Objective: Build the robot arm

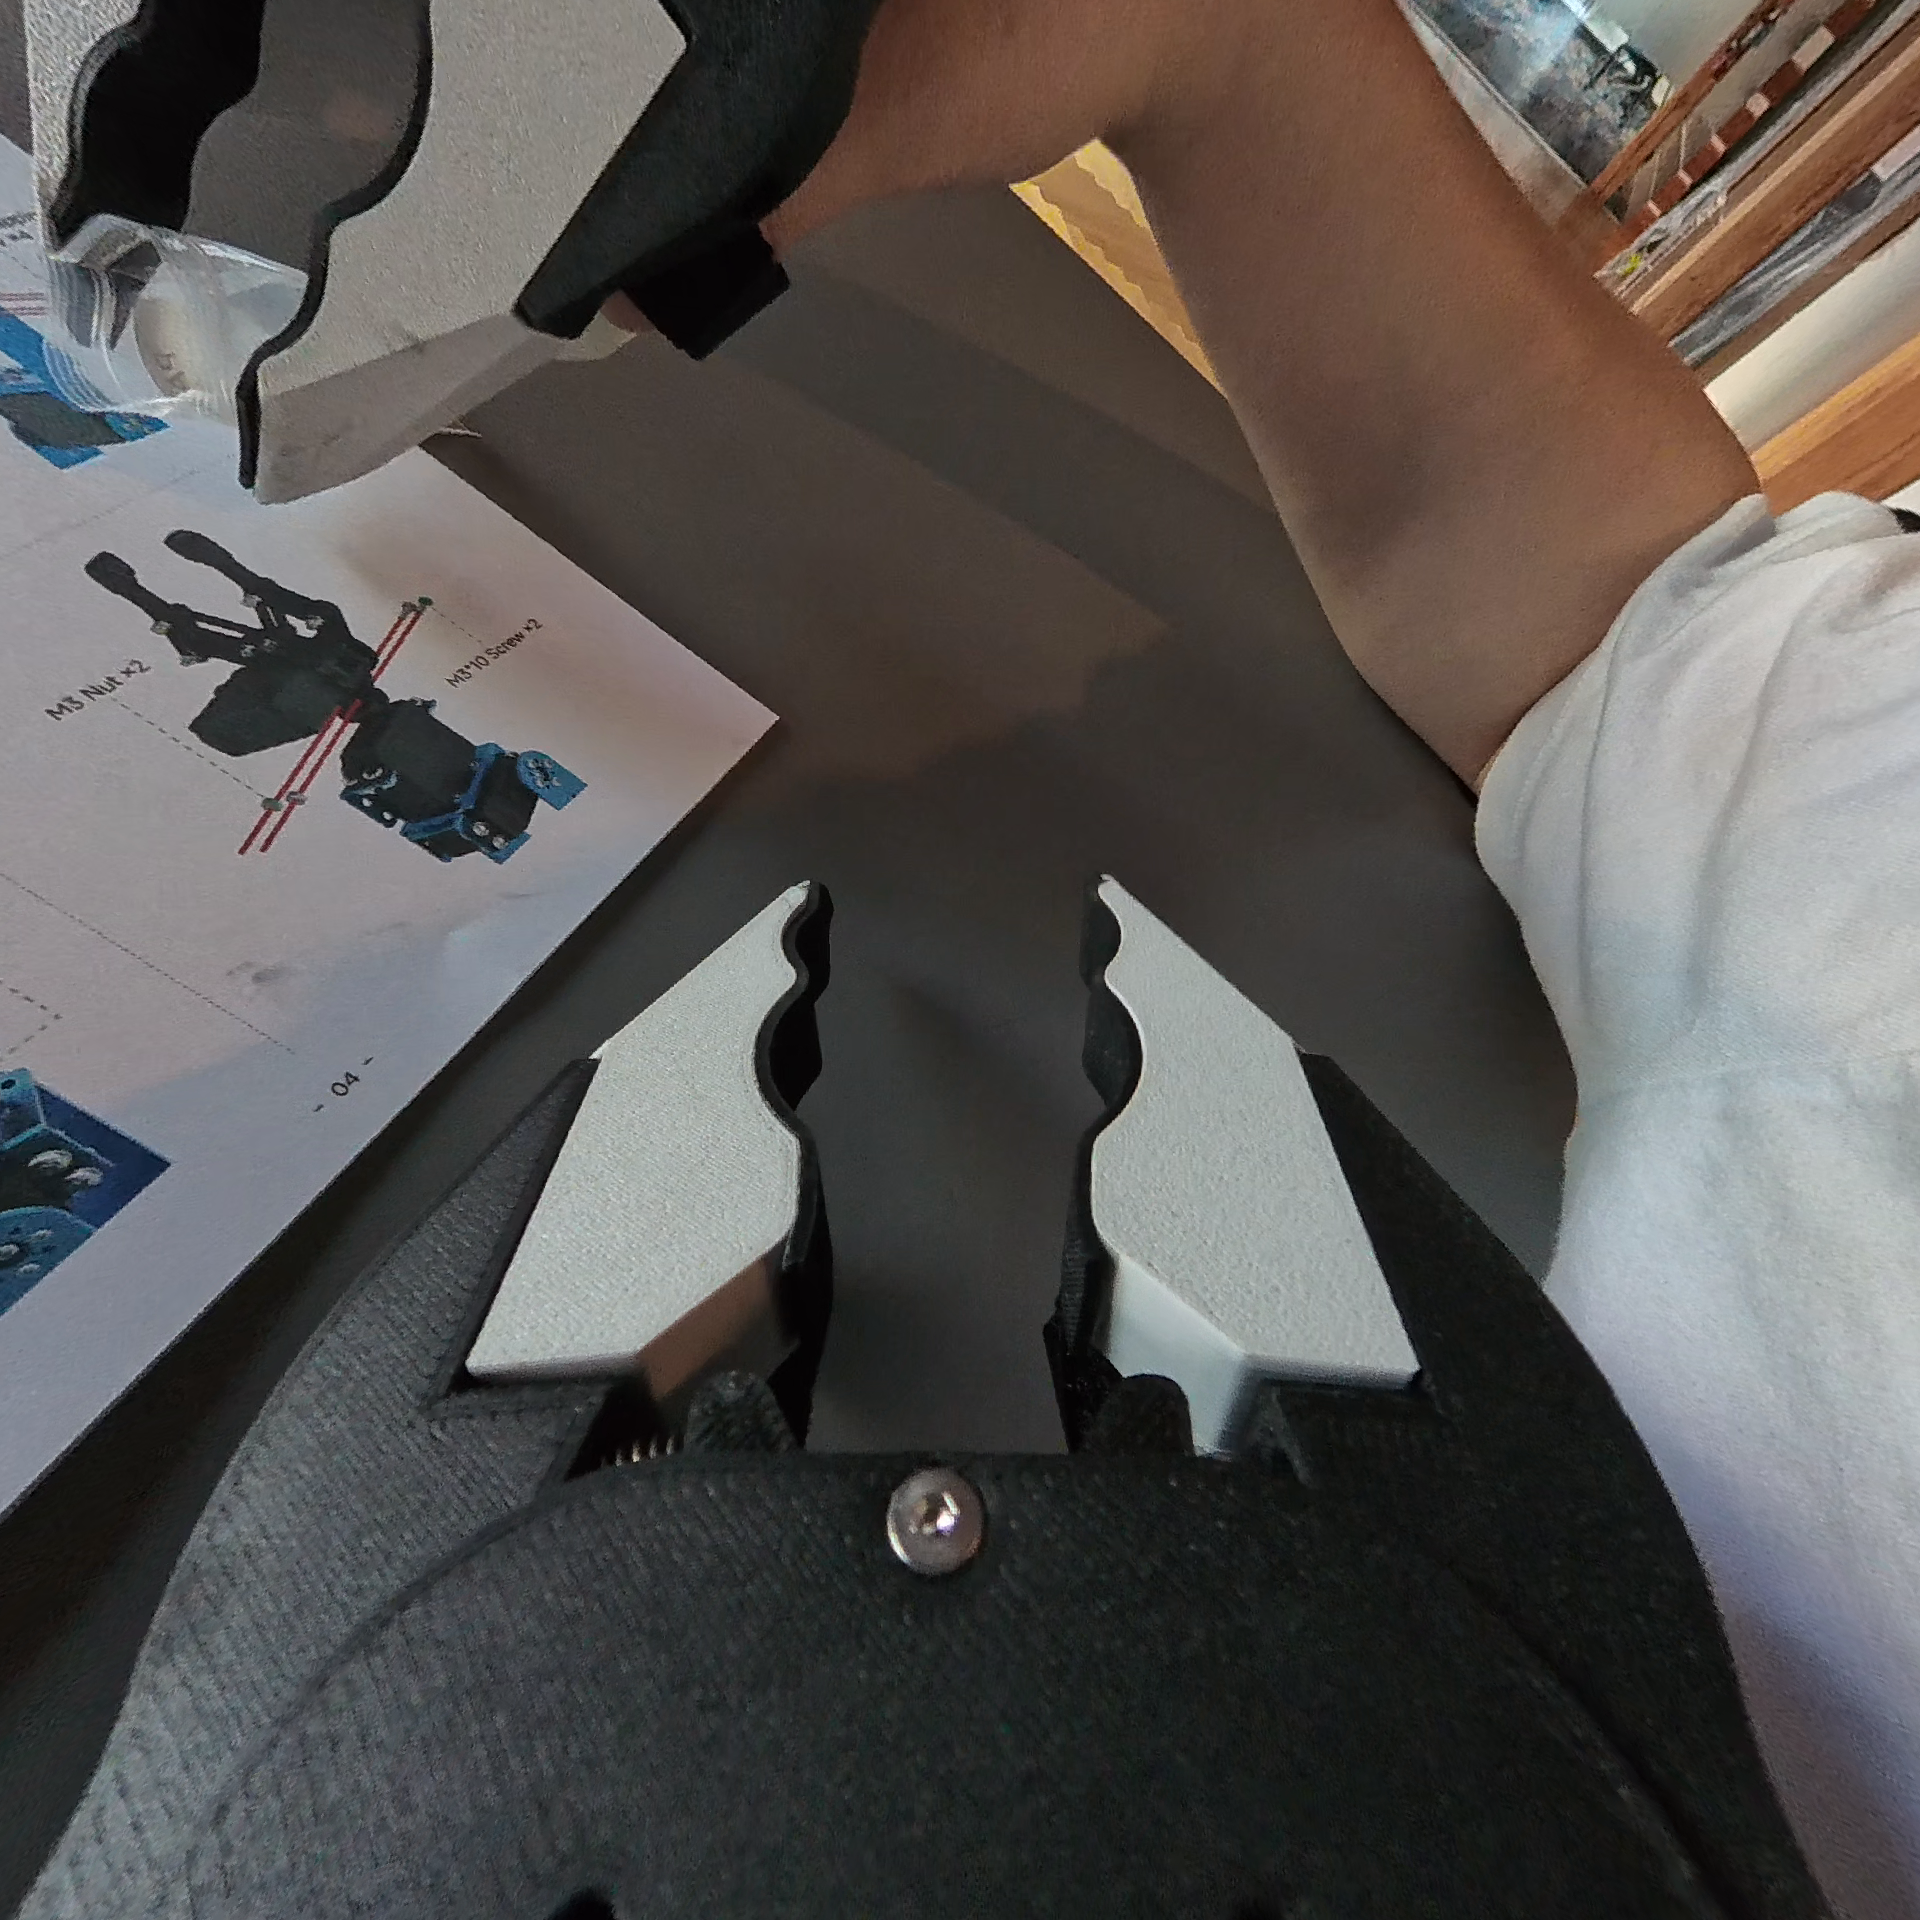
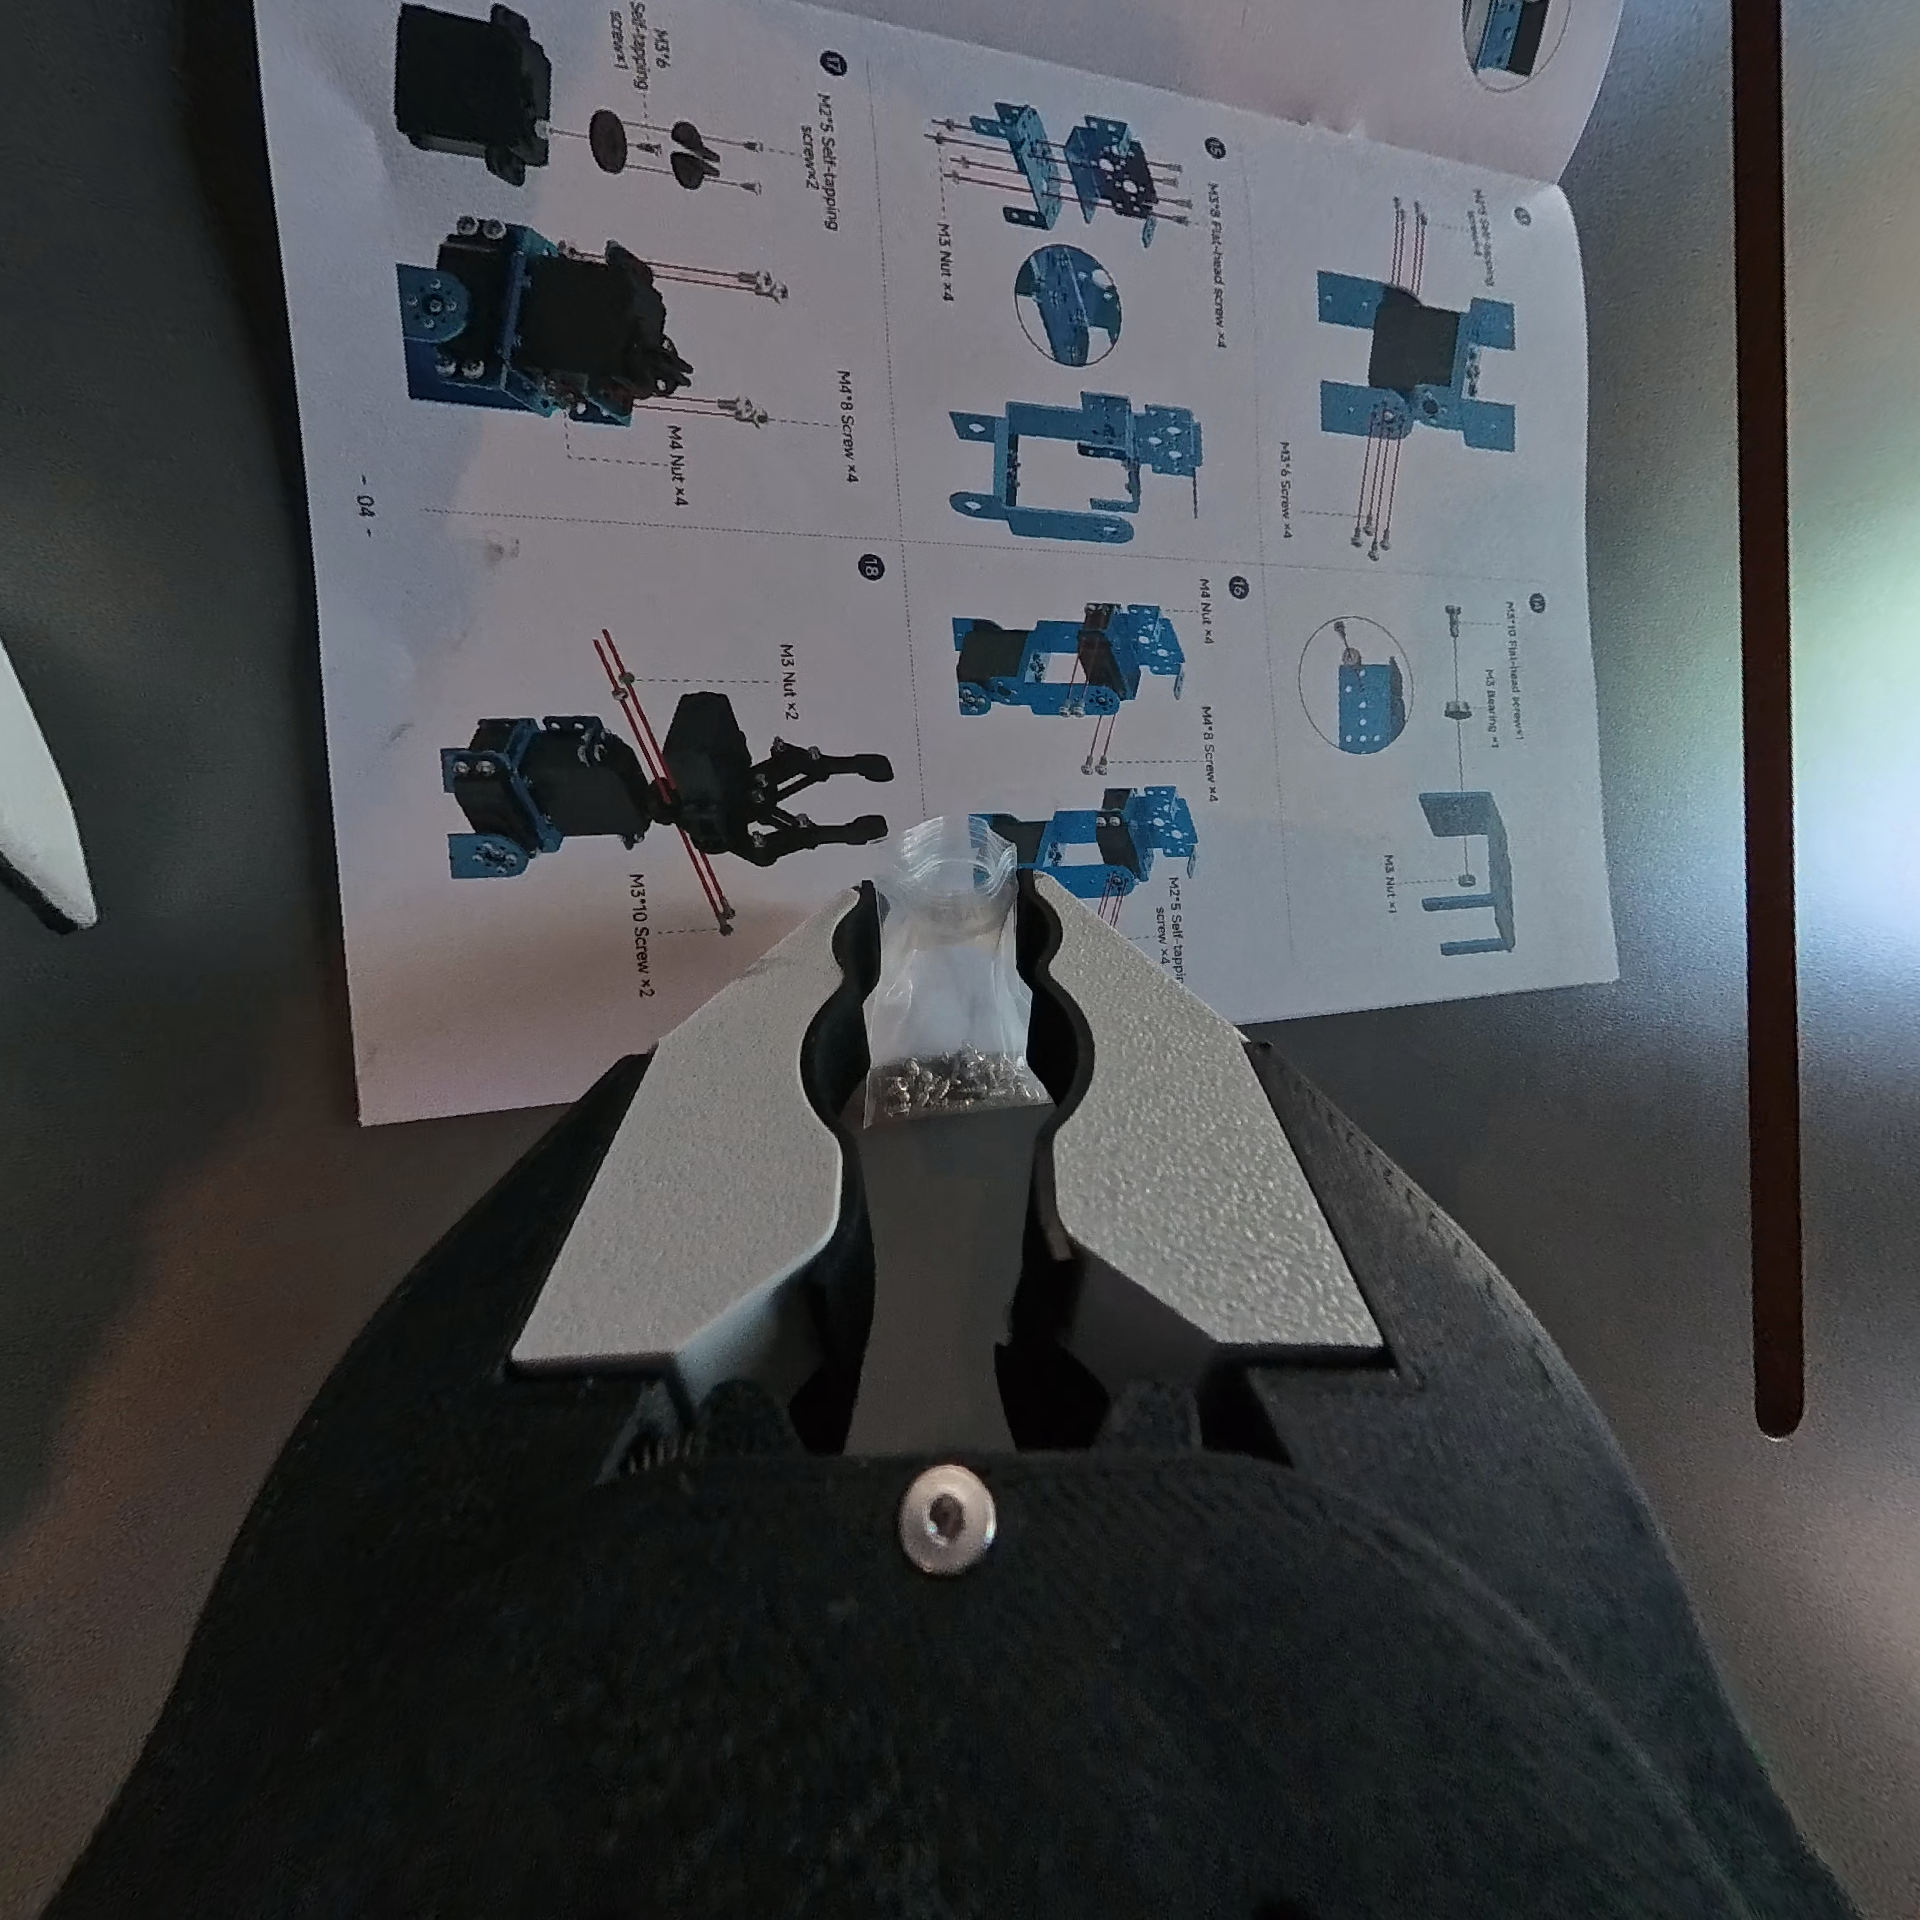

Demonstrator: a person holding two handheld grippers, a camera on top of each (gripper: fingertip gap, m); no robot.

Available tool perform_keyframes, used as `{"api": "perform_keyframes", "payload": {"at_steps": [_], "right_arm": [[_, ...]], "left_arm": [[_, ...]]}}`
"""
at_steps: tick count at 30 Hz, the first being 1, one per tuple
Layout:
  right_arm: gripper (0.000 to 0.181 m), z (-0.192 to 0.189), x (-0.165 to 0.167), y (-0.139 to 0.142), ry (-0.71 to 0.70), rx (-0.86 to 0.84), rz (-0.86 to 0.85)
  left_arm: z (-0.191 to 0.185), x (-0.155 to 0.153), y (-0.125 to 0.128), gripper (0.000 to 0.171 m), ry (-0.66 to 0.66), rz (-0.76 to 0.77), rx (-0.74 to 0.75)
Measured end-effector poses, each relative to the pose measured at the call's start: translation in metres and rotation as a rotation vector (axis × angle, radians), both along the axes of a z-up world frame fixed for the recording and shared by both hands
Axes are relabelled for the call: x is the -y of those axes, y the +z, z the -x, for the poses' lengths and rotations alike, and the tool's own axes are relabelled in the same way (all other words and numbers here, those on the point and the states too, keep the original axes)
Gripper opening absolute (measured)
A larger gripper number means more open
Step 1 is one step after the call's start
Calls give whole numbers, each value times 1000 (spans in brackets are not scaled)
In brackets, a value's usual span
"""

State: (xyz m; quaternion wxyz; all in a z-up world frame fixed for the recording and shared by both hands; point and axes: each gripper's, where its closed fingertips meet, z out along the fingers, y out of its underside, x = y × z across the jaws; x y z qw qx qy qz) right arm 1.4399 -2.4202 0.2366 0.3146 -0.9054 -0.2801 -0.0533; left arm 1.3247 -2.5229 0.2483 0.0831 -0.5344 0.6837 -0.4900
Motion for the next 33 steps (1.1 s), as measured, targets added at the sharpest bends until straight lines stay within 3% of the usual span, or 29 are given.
{"api": "perform_keyframes", "payload": {"at_steps": [33], "right_arm": [[24,-9,-3,-2,4,100,-25]], "left_arm": [[3,5,-2,44,-26,-24,4]]}}
